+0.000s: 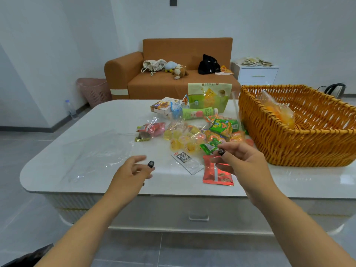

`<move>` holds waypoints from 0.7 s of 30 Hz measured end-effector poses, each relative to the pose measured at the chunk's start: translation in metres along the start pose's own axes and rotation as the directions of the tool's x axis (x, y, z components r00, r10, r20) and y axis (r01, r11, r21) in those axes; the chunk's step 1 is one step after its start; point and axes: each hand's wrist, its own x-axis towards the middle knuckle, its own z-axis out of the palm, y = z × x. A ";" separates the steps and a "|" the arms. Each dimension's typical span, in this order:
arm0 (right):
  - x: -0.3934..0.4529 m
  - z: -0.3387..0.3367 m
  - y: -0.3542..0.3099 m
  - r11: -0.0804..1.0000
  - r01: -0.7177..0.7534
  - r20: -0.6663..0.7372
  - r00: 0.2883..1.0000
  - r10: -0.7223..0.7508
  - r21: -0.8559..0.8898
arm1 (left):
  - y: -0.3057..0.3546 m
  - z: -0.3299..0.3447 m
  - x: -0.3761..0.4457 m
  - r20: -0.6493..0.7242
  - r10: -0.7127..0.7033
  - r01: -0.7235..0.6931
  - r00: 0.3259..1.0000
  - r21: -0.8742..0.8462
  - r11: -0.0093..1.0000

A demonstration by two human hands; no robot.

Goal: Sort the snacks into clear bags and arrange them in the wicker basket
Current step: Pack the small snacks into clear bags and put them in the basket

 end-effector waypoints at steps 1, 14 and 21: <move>0.000 0.000 -0.002 0.999 -0.020 0.028 0.999 0.019 0.041 | 0.000 -0.001 0.000 0.010 0.001 -0.002 1.000 0.014 1.000; -0.002 -0.012 -0.010 0.892 -0.450 0.589 0.733 0.341 0.043 | 0.009 0.001 -0.008 0.281 0.029 0.083 0.959 -0.378 0.922; -0.023 0.016 0.010 0.908 -0.170 0.588 0.713 0.381 -0.382 | 0.001 0.033 -0.017 0.481 -0.016 0.222 0.877 -0.375 0.900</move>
